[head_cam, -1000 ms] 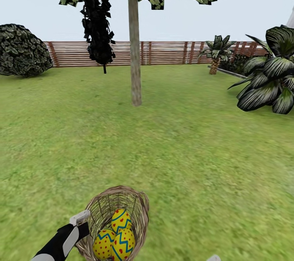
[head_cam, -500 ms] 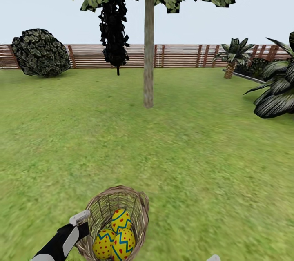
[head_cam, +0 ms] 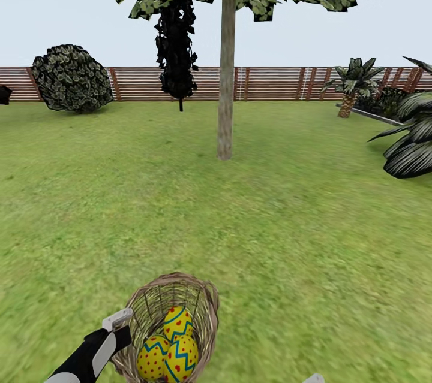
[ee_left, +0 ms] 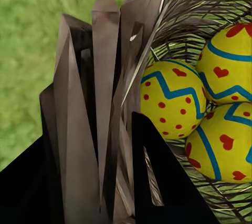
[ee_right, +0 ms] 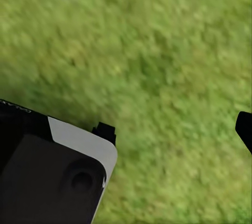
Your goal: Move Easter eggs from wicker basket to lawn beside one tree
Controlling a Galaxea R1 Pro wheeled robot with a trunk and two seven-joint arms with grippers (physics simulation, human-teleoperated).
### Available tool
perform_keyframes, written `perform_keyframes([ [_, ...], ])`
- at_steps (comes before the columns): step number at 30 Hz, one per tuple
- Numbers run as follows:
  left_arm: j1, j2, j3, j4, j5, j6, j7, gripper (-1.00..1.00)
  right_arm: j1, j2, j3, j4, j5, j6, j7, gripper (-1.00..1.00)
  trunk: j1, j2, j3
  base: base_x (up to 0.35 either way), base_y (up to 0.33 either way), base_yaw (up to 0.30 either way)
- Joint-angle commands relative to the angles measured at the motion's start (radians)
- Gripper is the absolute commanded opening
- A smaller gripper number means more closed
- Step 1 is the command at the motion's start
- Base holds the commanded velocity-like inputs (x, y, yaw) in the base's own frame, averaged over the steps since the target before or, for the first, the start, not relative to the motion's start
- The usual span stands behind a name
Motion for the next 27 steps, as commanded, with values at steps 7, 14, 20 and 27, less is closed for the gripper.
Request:
perform_keyframes([
  [7,0.001,0.000,0.003,0.038,0.013,0.003,-0.002,-1.00,0.008,0.000,-0.005,0.011,-0.001,-0.004,0.002,1.00,0.001,-0.002,-0.002,0.185,0.000,0.000],
  [14,0.000,0.000,0.002,0.041,0.013,0.003,-0.002,-1.00,0.050,0.000,-0.005,0.011,-0.001,-0.003,0.002,1.00,0.001,-0.002,-0.002,0.338,0.000,0.000],
  [20,0.001,0.000,0.002,0.041,0.013,0.002,-0.002,-1.00,0.054,0.001,-0.005,0.011,-0.001,-0.003,0.003,1.00,0.001,-0.002,-0.002,0.339,0.000,0.000],
  [27,0.001,0.000,0.002,0.041,0.013,0.001,-0.004,-1.00,0.055,0.001,-0.005,0.011,-0.001,-0.003,0.002,1.00,0.001,-0.002,-0.002,0.339,0.000,0.000],
])
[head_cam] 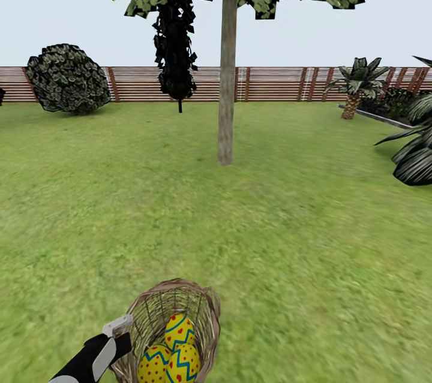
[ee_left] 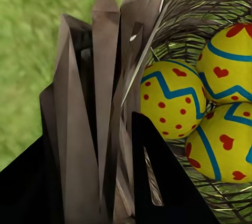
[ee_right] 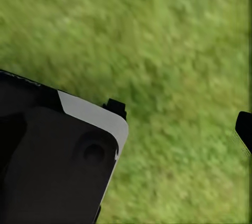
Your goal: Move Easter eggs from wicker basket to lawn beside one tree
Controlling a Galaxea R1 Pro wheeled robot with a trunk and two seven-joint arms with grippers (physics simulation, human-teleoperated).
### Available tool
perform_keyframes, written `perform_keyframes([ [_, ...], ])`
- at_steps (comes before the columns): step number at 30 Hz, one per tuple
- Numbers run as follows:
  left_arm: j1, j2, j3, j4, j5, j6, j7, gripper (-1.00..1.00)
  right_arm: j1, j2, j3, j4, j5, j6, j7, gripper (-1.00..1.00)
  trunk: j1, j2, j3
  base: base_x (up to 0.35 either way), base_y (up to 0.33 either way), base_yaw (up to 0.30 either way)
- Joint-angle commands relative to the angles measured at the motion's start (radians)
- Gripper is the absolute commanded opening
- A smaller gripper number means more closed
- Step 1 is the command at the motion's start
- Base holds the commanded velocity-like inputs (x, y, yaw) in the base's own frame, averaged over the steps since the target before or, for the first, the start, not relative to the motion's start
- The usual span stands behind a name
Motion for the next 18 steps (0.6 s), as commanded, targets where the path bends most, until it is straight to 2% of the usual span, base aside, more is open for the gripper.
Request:
perform_keyframes([
  [1,-0.001,0.000,0.001,-0.003,0.013,0.004,0.005,-1.00,-0.002,0.000,-0.005,0.003,0.005,-0.006,0.001,1.00,0.001,-0.002,-0.002,0.339,0.000,0.000],
  [18,-0.001,0.000,0.001,-0.003,0.013,0.004,0.005,-1.00,-0.002,0.000,-0.005,0.003,0.005,-0.006,0.001,1.00,0.001,-0.002,-0.002,0.339,0.000,0.000],
])
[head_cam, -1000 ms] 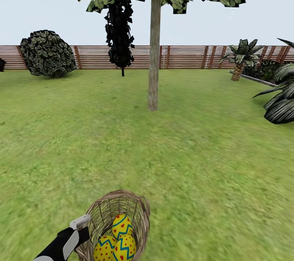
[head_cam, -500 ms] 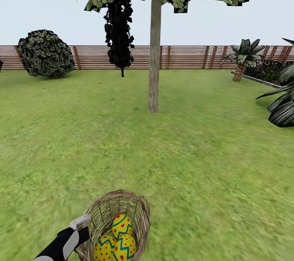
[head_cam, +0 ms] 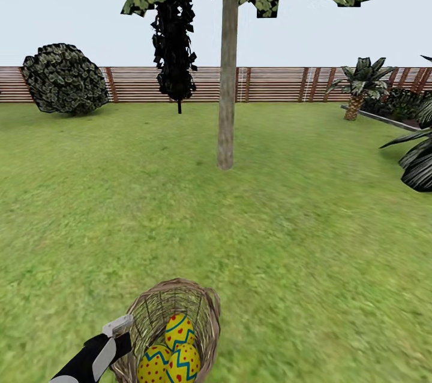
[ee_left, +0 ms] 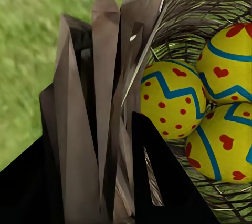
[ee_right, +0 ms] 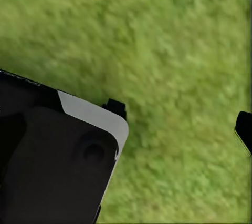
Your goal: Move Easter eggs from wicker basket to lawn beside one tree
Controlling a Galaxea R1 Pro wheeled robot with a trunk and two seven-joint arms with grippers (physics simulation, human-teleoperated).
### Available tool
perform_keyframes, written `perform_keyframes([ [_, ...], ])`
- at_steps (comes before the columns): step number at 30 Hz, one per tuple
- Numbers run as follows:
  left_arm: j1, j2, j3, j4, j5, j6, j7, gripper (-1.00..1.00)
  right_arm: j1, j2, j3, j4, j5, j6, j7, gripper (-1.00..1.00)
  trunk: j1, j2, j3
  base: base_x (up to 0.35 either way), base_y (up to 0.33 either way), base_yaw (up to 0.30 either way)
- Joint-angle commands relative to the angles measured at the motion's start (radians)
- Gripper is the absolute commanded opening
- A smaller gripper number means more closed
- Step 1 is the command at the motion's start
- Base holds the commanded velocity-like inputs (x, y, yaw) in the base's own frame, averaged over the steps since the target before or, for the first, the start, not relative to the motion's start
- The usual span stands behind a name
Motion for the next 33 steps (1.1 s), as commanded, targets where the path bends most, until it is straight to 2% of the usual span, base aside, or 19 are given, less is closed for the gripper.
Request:
perform_keyframes([
  [1,-0.001,0.000,0.001,-0.002,0.013,0.005,0.005,-1.00,-0.002,-0.001,-0.005,0.003,0.005,-0.006,0.002,1.00,0.001,-0.002,-0.002,0.339,0.000,0.000],
  [33,-0.001,0.000,0.000,-0.002,0.011,-0.002,0.005,-1.00,-0.002,-0.001,-0.005,0.003,0.005,-0.006,0.002,1.00,0.001,-0.002,-0.002,0.339,0.069,0.000],
])
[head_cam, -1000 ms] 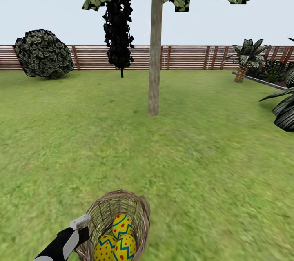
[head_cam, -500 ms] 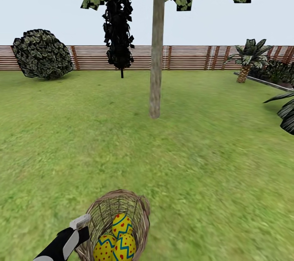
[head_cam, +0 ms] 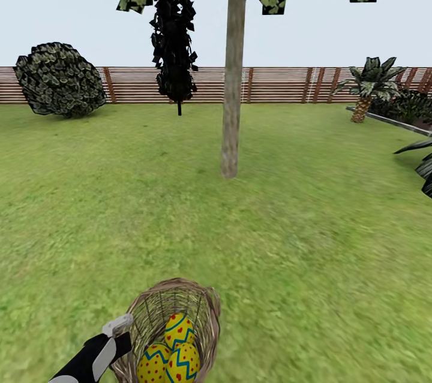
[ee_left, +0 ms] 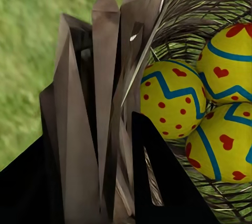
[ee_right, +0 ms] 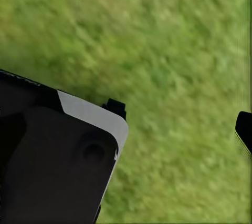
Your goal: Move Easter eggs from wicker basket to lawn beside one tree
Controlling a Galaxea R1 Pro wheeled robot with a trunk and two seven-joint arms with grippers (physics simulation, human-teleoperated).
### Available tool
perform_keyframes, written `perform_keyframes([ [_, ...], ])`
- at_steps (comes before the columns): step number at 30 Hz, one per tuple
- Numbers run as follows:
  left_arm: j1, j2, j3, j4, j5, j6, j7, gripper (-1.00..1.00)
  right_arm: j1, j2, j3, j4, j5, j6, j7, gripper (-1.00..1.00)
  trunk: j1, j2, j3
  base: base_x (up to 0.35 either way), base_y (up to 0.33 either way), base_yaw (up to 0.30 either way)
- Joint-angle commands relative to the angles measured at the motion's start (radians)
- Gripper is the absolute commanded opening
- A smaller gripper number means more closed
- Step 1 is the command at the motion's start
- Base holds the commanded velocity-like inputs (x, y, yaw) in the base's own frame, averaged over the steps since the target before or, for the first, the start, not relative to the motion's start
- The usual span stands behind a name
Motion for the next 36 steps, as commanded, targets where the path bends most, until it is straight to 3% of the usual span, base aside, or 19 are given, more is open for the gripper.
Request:
perform_keyframes([
  [1,0.000,0.000,0.001,-0.002,0.013,0.004,0.005,-1.00,-0.002,0.000,-0.005,0.003,0.005,-0.006,0.002,1.00,0.001,-0.002,-0.002,0.339,0.071,0.000],
  [36,0.000,-0.003,0.000,-0.002,0.016,0.004,0.005,-1.00,0.000,-0.003,-0.005,0.002,0.004,-0.007,0.002,1.00,0.001,-0.002,-0.002,0.339,0.071,0.000],
])
